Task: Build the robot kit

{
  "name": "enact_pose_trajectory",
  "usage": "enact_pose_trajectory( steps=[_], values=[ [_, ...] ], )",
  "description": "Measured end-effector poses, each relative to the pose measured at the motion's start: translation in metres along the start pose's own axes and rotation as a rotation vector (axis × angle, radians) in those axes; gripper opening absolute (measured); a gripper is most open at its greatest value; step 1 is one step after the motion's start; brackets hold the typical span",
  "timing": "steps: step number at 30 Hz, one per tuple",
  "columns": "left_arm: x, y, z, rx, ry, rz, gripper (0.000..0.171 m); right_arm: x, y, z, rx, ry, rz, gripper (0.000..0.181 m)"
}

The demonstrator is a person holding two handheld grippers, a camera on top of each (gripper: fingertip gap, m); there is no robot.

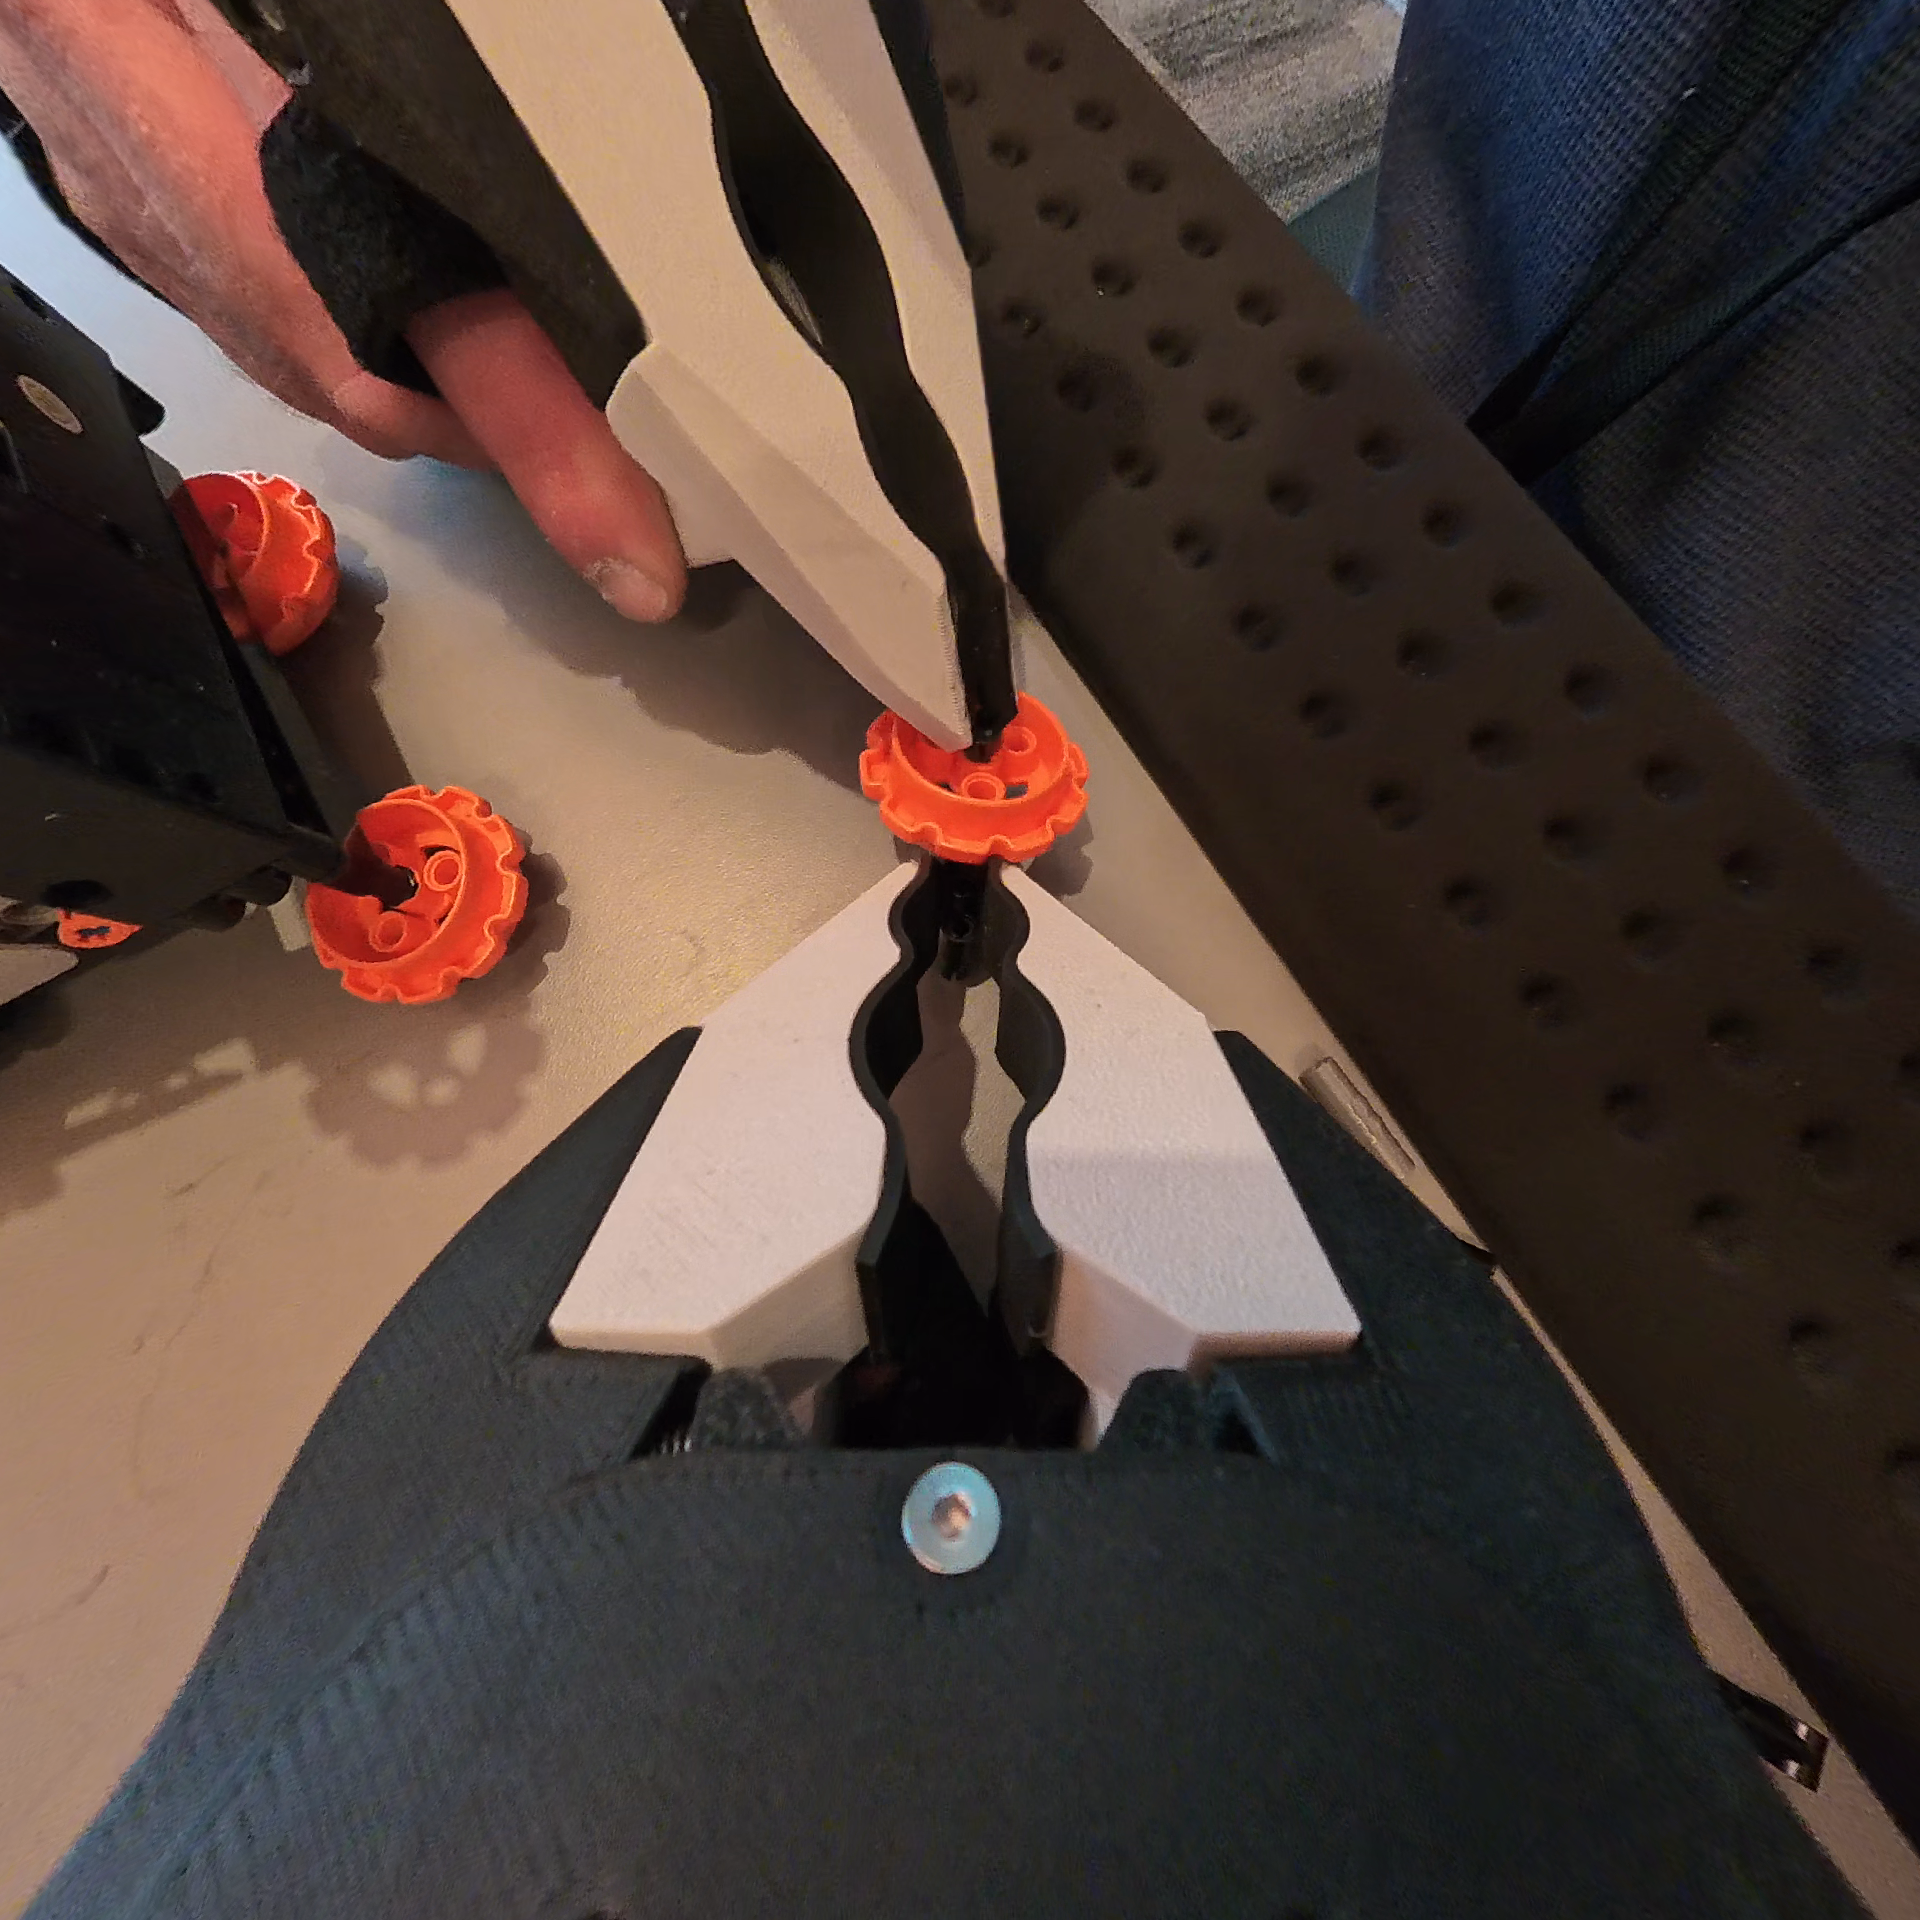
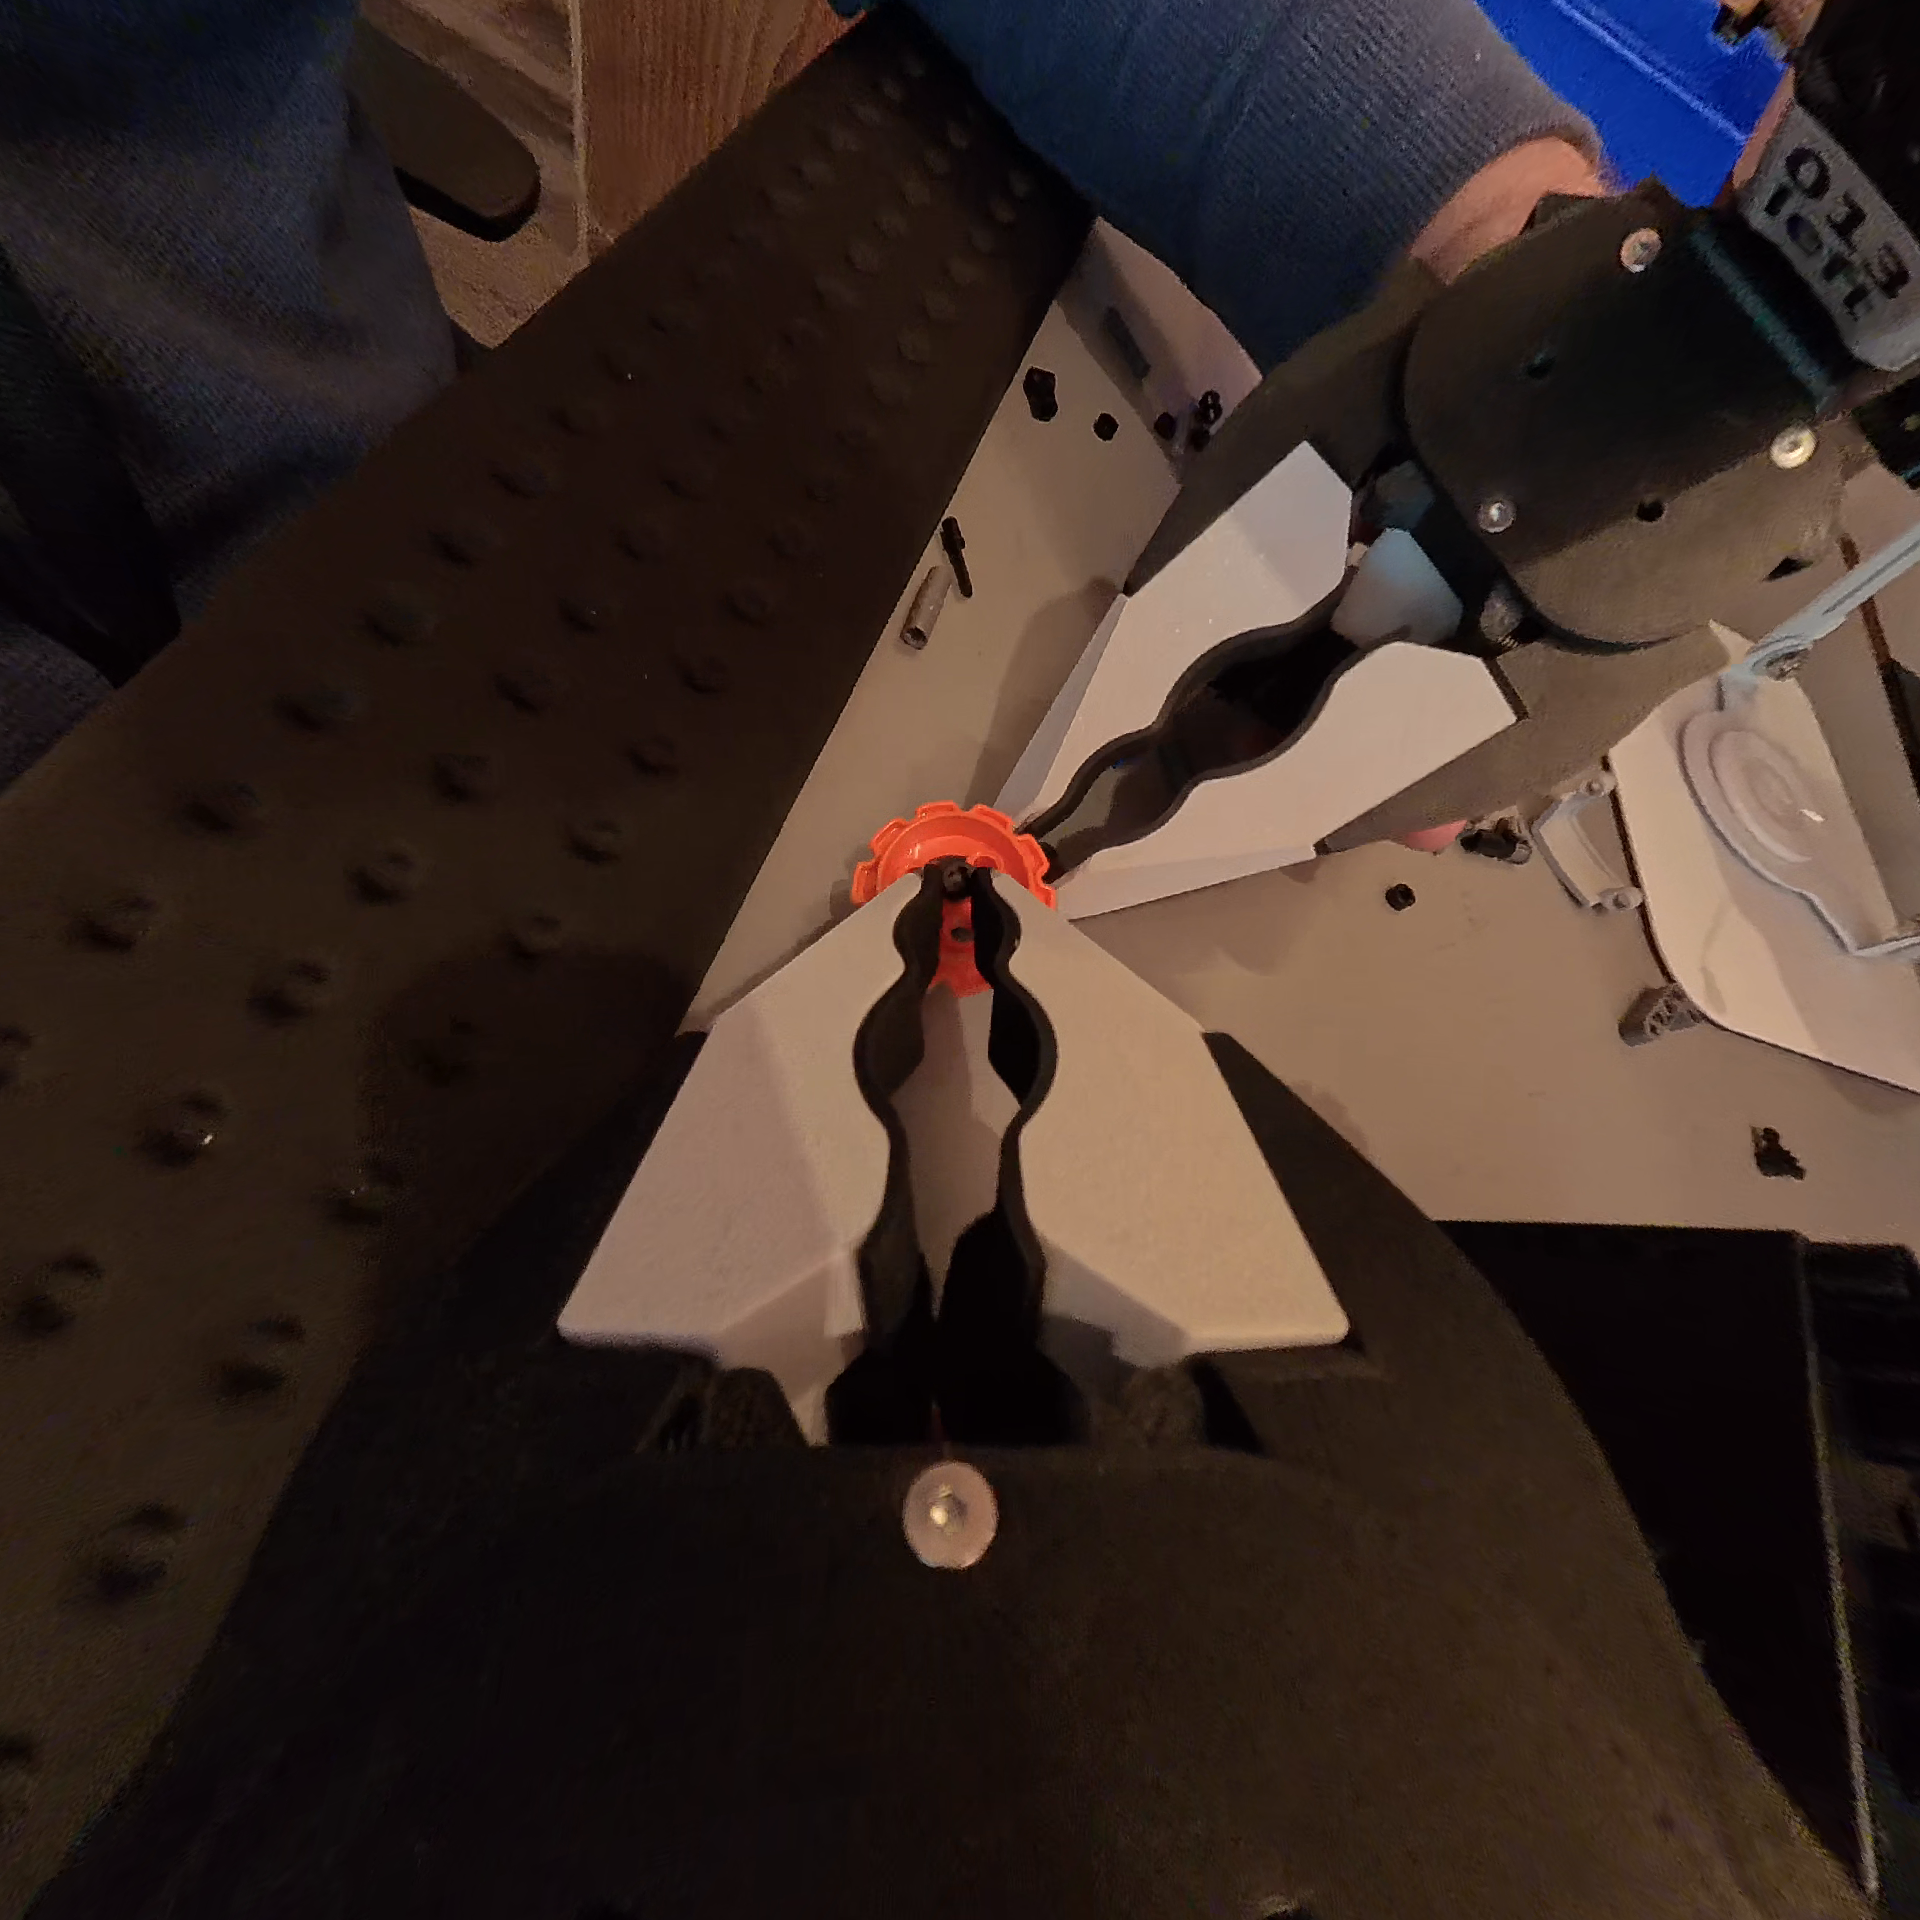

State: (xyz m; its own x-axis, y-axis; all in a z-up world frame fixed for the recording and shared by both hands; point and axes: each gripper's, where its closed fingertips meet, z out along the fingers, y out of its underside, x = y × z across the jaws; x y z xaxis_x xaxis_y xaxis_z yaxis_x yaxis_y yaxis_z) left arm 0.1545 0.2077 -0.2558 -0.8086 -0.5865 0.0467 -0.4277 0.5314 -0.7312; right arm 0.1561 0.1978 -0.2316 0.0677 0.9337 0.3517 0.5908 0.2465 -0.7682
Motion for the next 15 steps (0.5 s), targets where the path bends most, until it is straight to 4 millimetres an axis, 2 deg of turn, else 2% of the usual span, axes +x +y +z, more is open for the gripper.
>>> enact_pose_trajectory(
  steps=[15],
  values=[
    [-0.0004, -0.0007, 0.0, 0.04, 0.026, -0.043, 0.008, 0.0008, 0.0005, 0.0, -0.096, 0.166, -0.207, 0.004]
  ],
)
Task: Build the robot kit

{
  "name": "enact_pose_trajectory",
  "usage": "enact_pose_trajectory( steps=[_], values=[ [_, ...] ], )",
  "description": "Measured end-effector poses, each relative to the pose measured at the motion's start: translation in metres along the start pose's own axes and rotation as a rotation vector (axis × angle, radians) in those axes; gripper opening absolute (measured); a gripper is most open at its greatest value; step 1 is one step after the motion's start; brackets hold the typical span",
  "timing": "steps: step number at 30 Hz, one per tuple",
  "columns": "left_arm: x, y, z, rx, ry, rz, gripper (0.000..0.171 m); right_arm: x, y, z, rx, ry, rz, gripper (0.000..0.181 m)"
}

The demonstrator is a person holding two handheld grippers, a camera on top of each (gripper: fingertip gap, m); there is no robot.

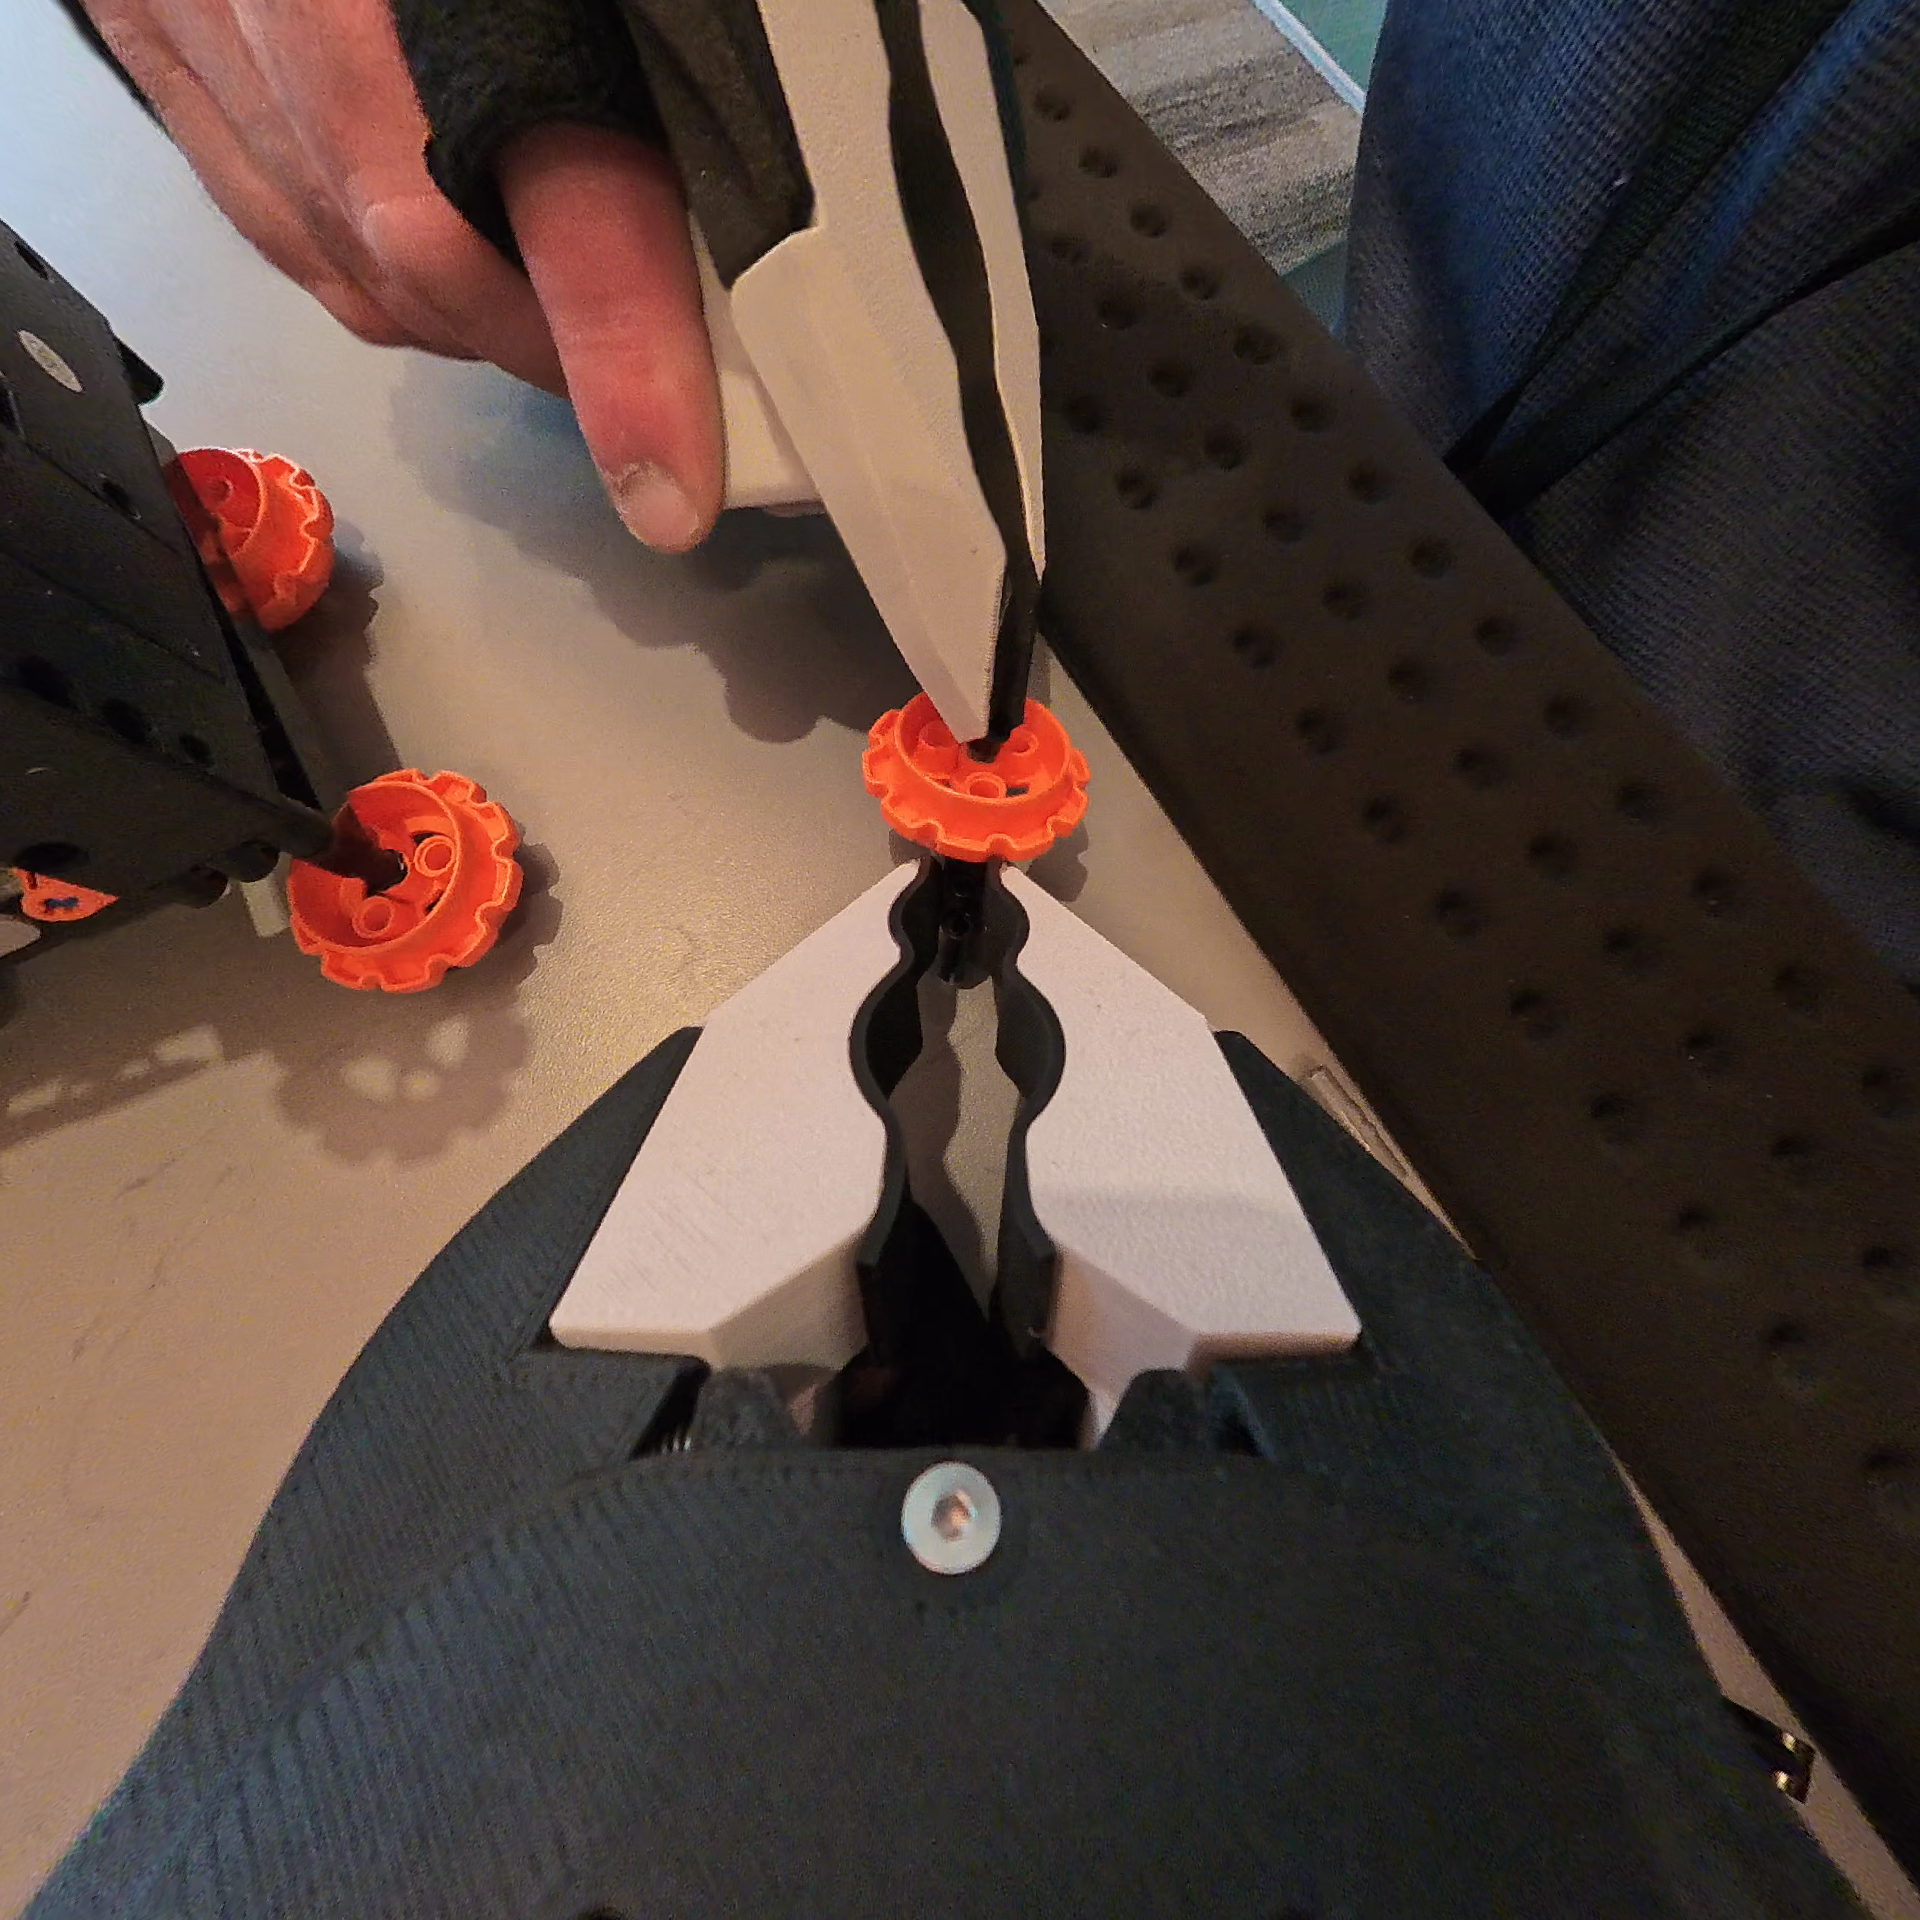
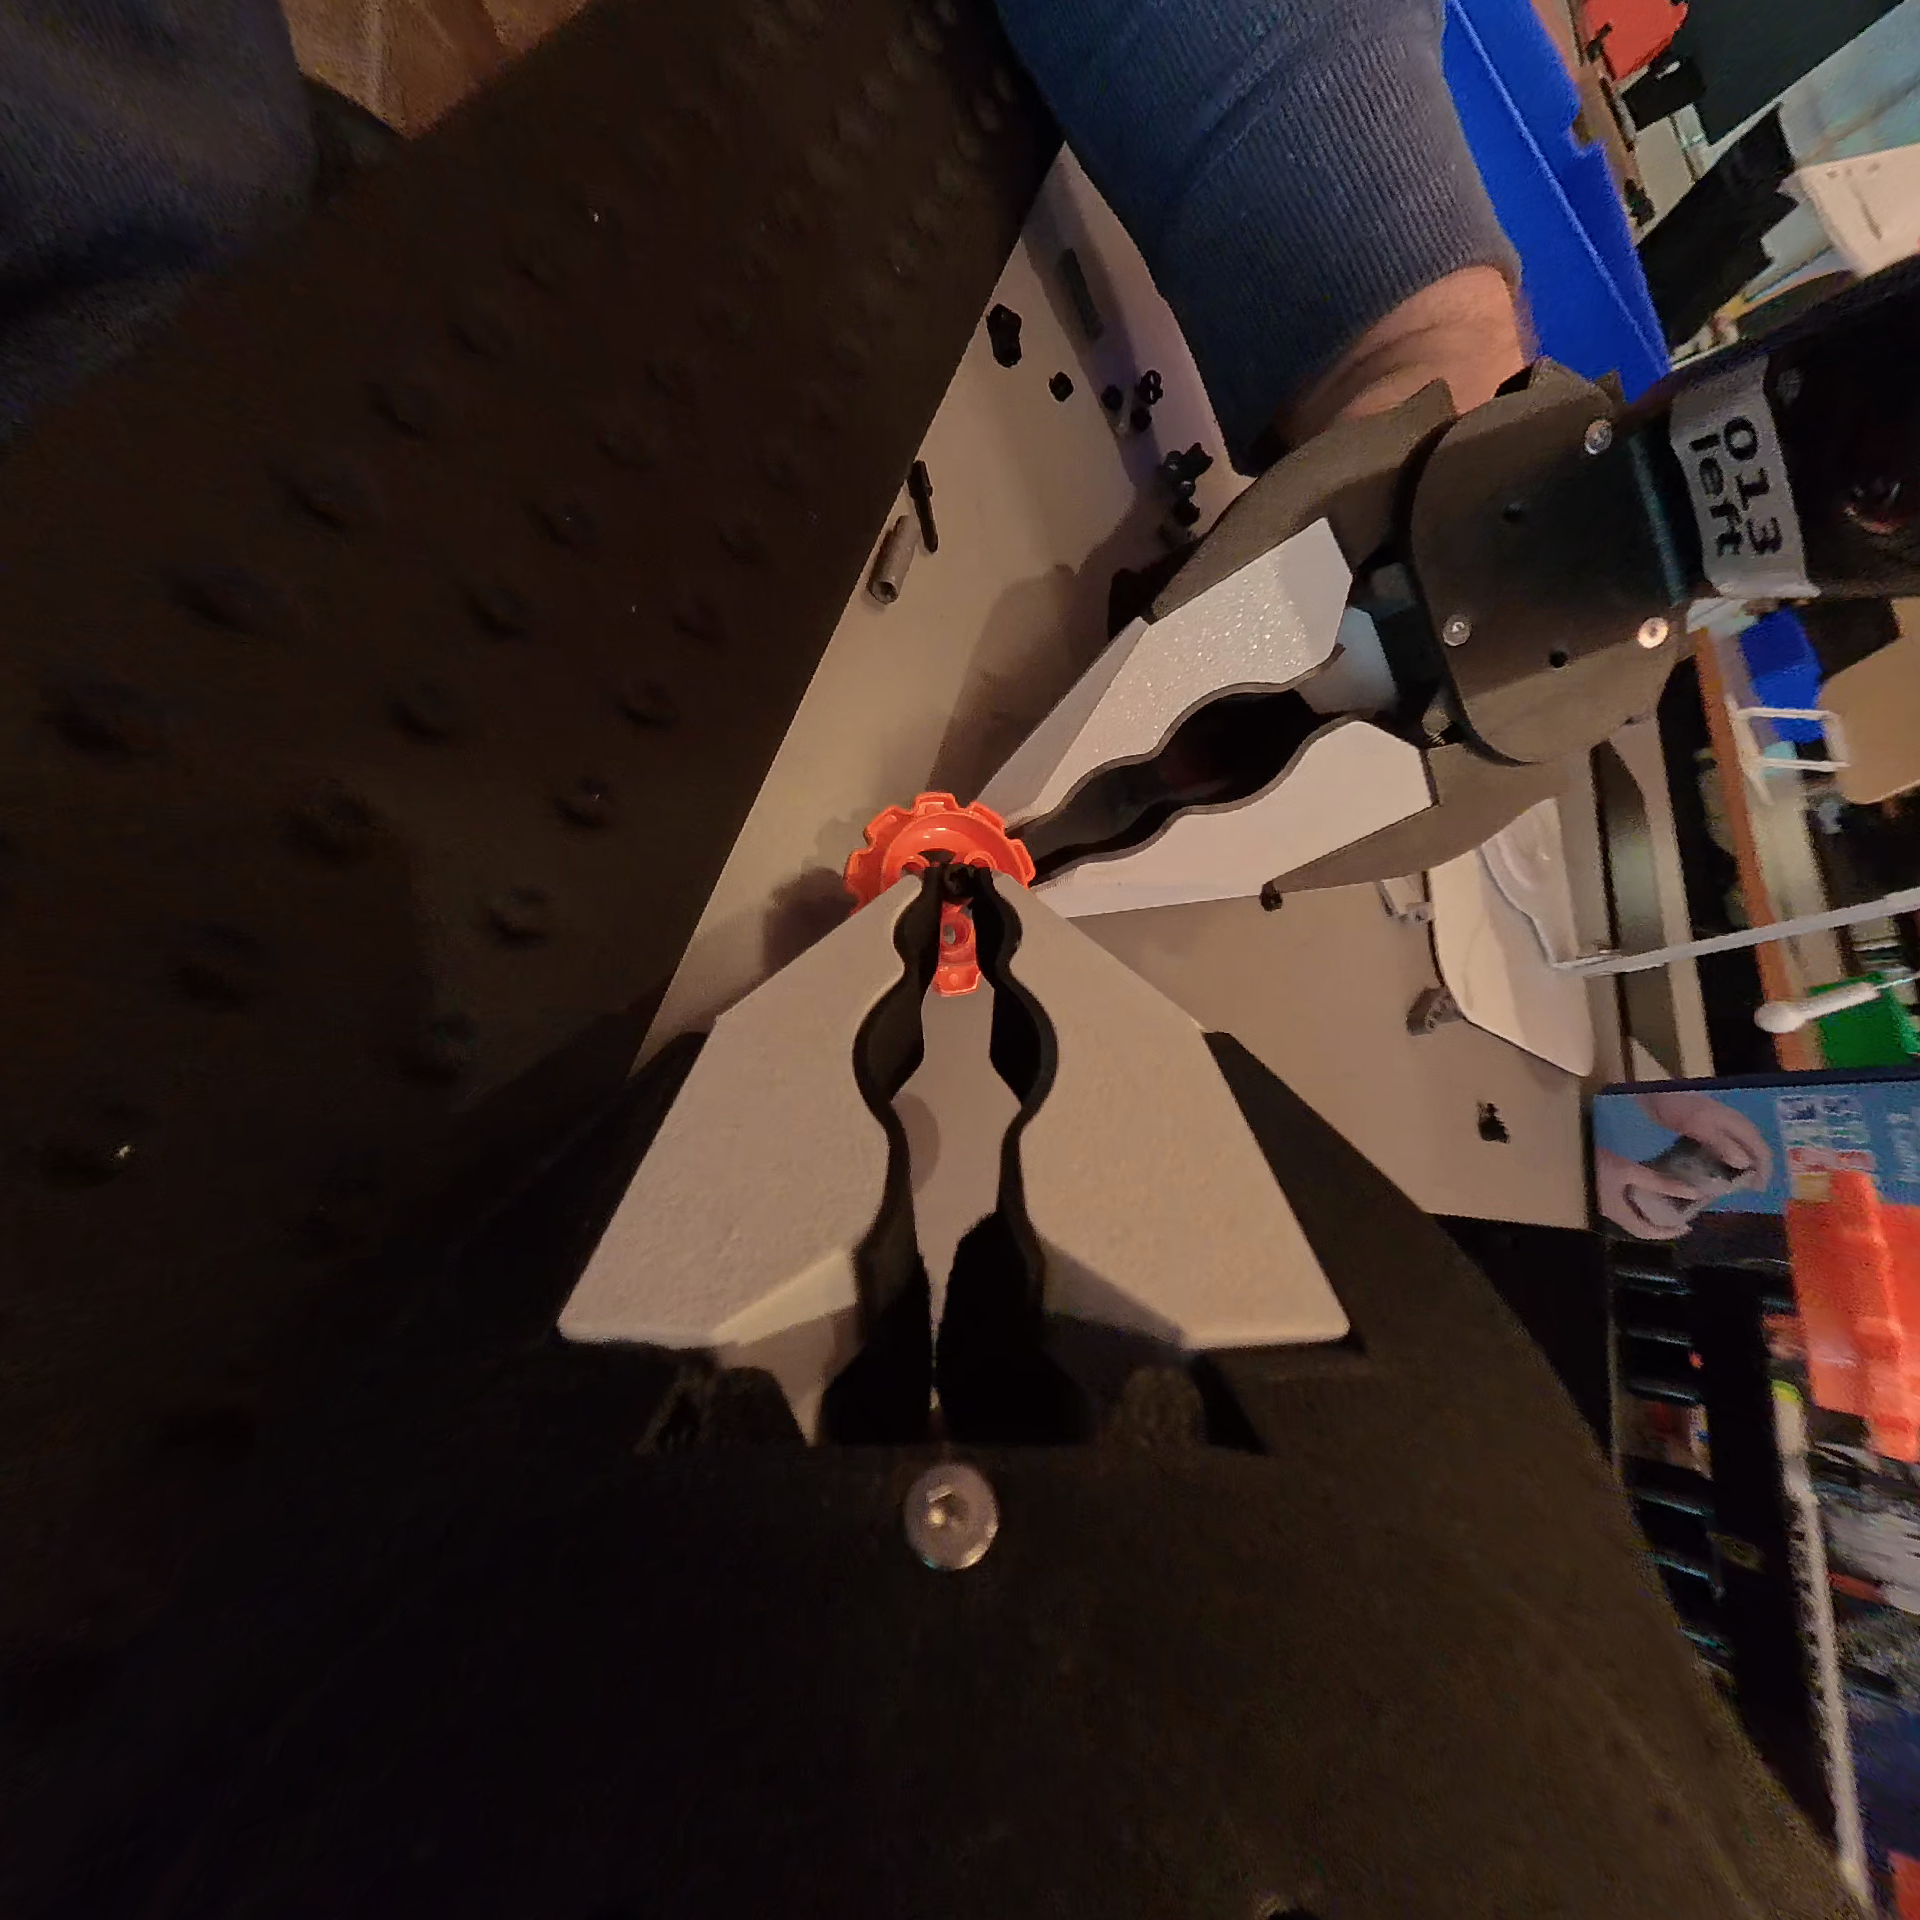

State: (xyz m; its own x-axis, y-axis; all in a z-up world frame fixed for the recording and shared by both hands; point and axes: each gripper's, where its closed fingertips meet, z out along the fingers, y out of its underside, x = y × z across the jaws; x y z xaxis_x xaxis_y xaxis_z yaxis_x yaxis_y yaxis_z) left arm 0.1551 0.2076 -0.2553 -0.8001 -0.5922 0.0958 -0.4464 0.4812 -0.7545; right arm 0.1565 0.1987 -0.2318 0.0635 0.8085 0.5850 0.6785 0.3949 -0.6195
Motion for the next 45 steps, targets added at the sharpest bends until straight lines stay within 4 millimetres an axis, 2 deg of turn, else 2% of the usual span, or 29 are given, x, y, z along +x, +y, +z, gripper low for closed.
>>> enact_pose_trajectory(
  steps=[3, 14, 27, 34, 45],
  values=[
    [0.0, 0.0, 0.0, 0.005, 0.002, -0.006, 0.008, 0.0, 0.001, 0.0, -0.029, 0.043, -0.036, 0.005],
    [0.0, 0.0, 0.0, 0.003, 0.004, -0.006, 0.008, 0.0, 0.003, 0.001, -0.015, 0.035, 0.055, 0.005],
    [0.0, 0.0, 0.0, 0.016, 0.021, -0.034, 0.008, -0.001, 0.003, 0.001, -0.162, 0.121, -0.217, 0.004],
    [0.001, 0.0, 0.001, 0.011, 0.023, -0.036, 0.009, -0.006, -0.003, 0.005, -0.209, 0.109, -0.276, 0.004],
    [0.0, 0.0, 0.001, 0.016, 0.023, -0.048, 0.008, -0.003, -0.001, 0.003, -0.158, 0.086, -0.138, 0.005]
  ],
)
